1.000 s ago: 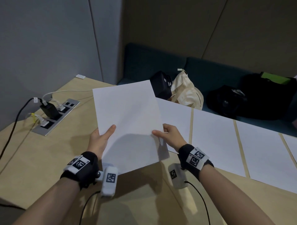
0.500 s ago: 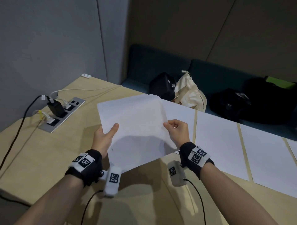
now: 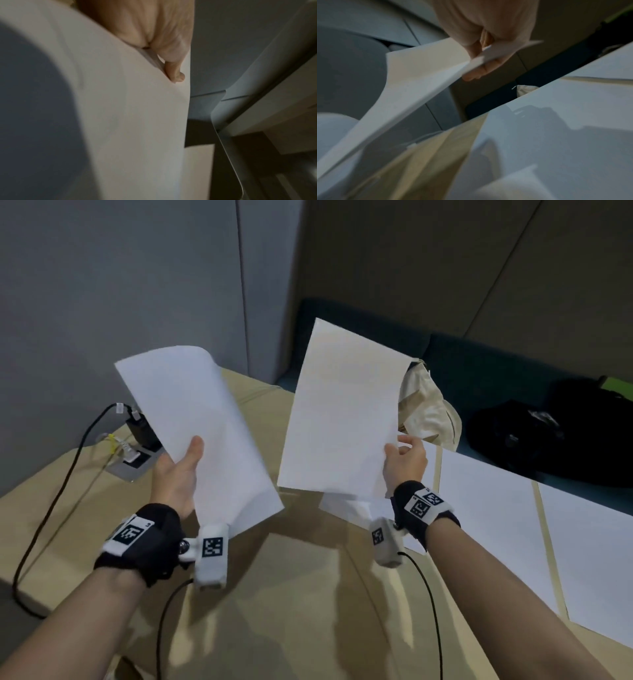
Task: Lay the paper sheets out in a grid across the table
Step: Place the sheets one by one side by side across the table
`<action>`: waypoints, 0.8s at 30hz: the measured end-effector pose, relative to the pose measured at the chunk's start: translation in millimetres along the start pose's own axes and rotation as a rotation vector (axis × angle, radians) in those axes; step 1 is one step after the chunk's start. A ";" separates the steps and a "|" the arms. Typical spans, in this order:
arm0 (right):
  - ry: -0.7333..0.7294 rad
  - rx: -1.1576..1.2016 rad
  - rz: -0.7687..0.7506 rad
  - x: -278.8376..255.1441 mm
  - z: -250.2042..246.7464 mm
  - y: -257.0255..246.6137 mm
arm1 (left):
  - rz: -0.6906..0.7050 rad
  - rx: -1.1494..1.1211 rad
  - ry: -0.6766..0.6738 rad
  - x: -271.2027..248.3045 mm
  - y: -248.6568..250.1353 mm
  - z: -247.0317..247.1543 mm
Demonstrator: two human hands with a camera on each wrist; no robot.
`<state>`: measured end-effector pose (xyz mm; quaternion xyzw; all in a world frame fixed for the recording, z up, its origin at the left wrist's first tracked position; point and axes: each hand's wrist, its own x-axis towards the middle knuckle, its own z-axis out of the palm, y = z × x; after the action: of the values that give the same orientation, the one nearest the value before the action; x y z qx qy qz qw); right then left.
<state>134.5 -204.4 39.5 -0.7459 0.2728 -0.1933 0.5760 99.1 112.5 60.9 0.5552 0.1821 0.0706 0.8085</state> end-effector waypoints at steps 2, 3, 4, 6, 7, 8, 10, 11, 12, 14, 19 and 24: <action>-0.011 -0.072 0.006 -0.4 9.9 5.8 | 0.000 -0.054 0.030 7.2 5.9 -6.2; -0.025 -0.091 0.000 -1.8 16.7 8.7 | 0.004 -0.083 0.038 10.7 8.6 -8.1; -0.044 -0.117 -0.013 -4.5 23.9 9.8 | 0.004 -0.116 0.033 11.6 13.0 -7.9; -0.102 -0.193 -0.071 -9.5 39.2 11.7 | 0.009 -0.165 0.018 16.7 18.0 -9.5; -0.138 -0.232 -0.096 -11.5 47.0 12.4 | 0.008 -0.190 0.001 20.2 18.7 -11.8; -0.177 -0.269 -0.111 -14.8 54.6 11.1 | -0.009 -0.204 -0.023 21.2 20.6 -14.0; -0.260 -0.358 -0.123 -18.3 69.7 9.9 | -0.058 -0.197 -0.068 25.0 19.4 -19.8; -0.305 -0.410 -0.123 -19.1 76.6 10.4 | -0.088 -0.172 -0.083 25.9 16.6 -21.4; -0.355 -0.462 -0.111 -20.5 82.1 11.7 | -0.119 -0.109 -0.088 24.2 13.9 -21.8; -0.451 -0.545 -0.071 -22.6 90.3 16.1 | -0.151 0.079 -0.029 27.1 0.1 -30.5; -0.613 -0.784 -0.121 -20.7 96.2 23.2 | -0.098 0.335 0.148 31.0 -16.8 -59.3; -0.678 -0.929 -0.139 -25.2 98.4 25.9 | -0.065 0.282 0.130 25.8 -11.0 -57.9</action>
<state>169.4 -119.2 -10.6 -0.9569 0.0798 0.1593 0.2292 100.4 167.0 26.8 0.6513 0.2601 0.0541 0.7108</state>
